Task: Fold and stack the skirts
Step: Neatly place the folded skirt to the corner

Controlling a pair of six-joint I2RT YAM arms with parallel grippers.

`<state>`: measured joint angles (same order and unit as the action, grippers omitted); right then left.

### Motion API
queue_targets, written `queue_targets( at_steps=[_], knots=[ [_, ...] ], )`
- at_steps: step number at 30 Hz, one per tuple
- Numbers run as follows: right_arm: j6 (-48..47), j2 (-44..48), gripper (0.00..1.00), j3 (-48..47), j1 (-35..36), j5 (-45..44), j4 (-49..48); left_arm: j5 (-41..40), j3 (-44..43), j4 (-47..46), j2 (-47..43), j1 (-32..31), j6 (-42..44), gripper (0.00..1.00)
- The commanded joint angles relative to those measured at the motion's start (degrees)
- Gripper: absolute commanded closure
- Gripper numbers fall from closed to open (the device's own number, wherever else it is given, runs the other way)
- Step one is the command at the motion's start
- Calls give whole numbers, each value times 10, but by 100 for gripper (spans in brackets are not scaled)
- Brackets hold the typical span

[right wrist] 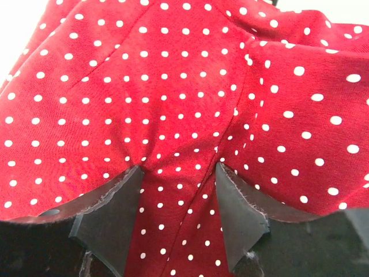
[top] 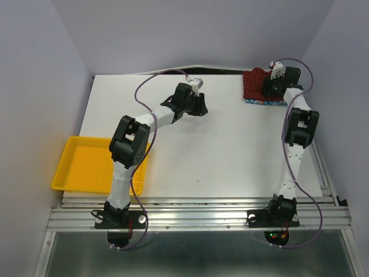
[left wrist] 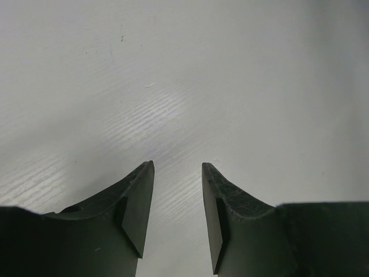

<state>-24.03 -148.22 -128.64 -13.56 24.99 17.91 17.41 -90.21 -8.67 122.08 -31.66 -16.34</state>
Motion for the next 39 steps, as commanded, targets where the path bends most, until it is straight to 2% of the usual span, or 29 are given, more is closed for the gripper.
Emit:
queue_targets(
  at_steps=[1,6,12,21,24,28,30,32,34,37,39],
  knots=[
    [37,-3,38,-4,16,1,50,3,-30,0,-35,0,10,50],
    [136,63,36,34,4,-34,-35,3,-30,0,-35,-1,8,50],
    [228,72,37,-14,-25,-61,-82,0,-32,3,-33,0,5,50],
    [271,43,38,-24,-52,-112,-101,-4,-36,8,-35,3,9,50],
    [273,26,41,-28,-57,-136,-121,-6,-29,8,-40,3,7,51],
    [282,21,49,-28,-57,-143,-156,-9,-22,7,-44,4,10,50],
    [285,20,56,-35,-57,-151,-172,-11,-23,11,-47,4,10,50],
    [288,26,57,-33,-57,-157,-196,-13,-22,13,-52,4,10,50],
    [292,45,56,11,-57,-154,-215,-14,-19,13,-55,4,12,51],
    [299,115,54,92,-57,-122,-319,-16,-15,15,-62,4,15,50],
    [317,145,54,119,-57,-86,-330,-15,-15,17,-61,4,17,50]
  ],
)
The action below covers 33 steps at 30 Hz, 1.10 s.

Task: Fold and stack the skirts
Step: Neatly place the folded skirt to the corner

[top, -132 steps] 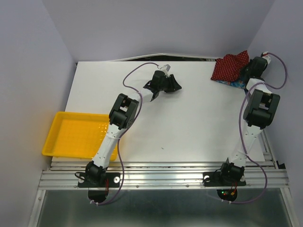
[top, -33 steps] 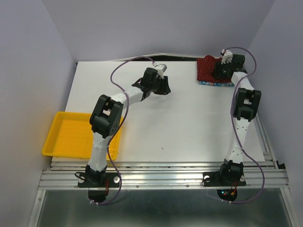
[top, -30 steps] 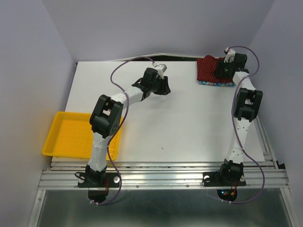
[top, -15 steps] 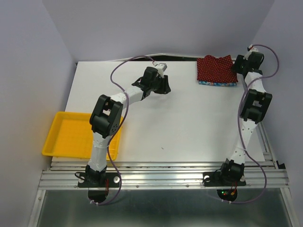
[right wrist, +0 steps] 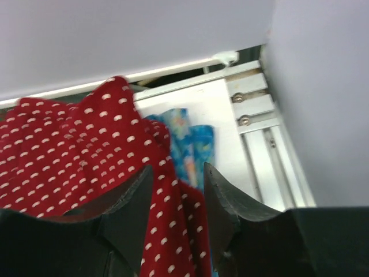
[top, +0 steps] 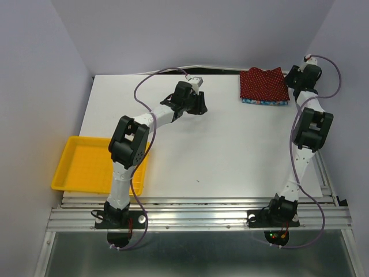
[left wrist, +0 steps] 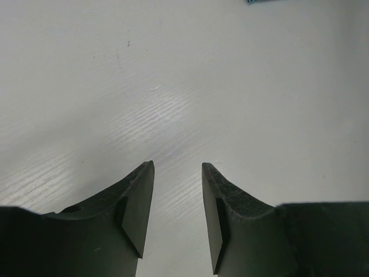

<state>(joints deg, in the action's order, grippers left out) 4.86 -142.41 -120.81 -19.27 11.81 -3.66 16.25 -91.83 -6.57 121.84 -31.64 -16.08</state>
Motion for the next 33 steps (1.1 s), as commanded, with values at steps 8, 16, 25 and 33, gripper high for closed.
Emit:
queue_targets(
  at_steps=[8,16,25,33],
  knots=[
    [110,22,63,-58,5,188,-59,0,-12,2,-49,3,9,50],
    [185,-67,71,-129,11,211,-85,3,-14,4,-42,4,12,50],
    [205,-110,79,-118,16,174,-142,3,-18,12,-23,10,6,50],
    [251,-137,85,-94,11,-9,-183,3,-10,14,-25,12,3,50]
  ],
)
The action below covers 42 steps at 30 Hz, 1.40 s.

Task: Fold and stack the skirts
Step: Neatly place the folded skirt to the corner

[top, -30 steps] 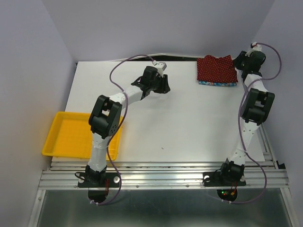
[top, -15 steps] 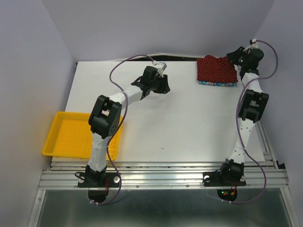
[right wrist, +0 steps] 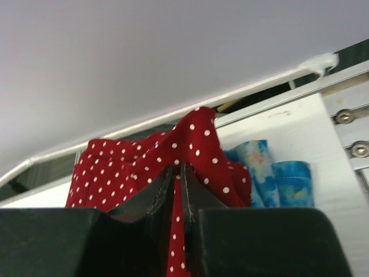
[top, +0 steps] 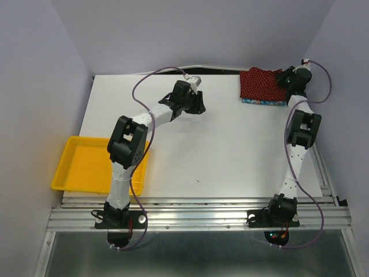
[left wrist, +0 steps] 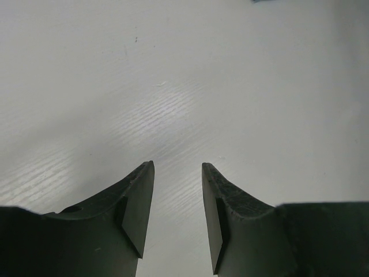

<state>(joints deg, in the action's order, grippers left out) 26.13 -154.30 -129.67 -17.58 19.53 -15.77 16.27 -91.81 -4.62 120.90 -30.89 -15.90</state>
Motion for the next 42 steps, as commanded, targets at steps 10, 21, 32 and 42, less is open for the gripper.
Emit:
queue_targets(
  at_steps=[10,21,32,42],
  knots=[
    [154,-53,76,-15,-6,8,-11,19,1,0,-48,8,22,47],
    [-22,251,0,172,-18,98,48,-25,-14,64,-183,33,76,12],
    [-311,657,0,548,10,74,320,-8,48,225,-239,59,261,2],
    [-377,855,0,813,80,18,328,-21,252,144,-337,60,293,2]
  ],
)
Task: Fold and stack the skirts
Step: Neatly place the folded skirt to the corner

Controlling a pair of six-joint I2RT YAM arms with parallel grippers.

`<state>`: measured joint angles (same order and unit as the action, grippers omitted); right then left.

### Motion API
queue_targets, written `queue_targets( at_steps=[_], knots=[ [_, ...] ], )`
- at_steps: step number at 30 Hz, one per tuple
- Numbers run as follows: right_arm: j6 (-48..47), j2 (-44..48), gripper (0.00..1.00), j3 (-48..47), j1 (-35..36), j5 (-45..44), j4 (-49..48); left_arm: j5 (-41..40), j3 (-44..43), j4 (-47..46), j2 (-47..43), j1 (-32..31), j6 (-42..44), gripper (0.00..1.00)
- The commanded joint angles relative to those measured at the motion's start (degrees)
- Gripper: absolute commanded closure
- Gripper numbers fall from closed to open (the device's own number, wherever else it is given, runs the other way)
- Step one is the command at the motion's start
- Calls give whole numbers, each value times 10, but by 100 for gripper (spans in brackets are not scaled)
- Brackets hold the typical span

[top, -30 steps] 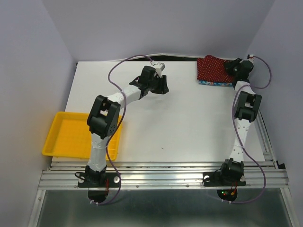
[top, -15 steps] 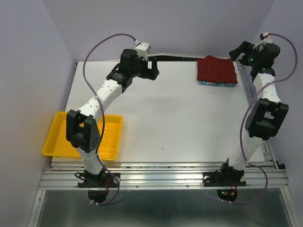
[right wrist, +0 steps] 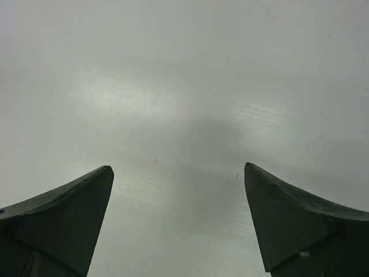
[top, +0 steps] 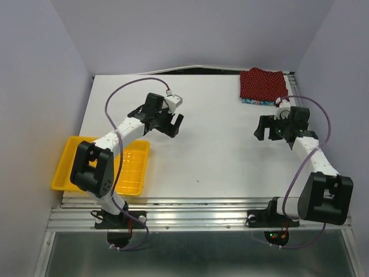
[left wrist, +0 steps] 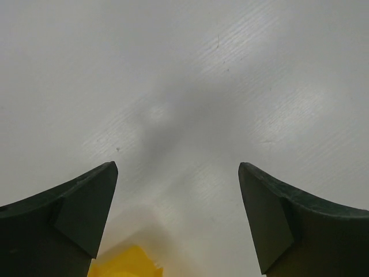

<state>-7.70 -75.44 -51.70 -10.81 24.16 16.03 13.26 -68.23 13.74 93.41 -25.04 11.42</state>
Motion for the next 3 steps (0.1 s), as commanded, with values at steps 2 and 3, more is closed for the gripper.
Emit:
queue_targets(
  at_steps=[2,3],
  knots=[
    [-34,86,0,51,12,-30,10,12,22,-44,-68,2,15,2],
    [-32,99,0,60,12,-31,12,16,20,-42,-71,2,16,2]
  ],
)
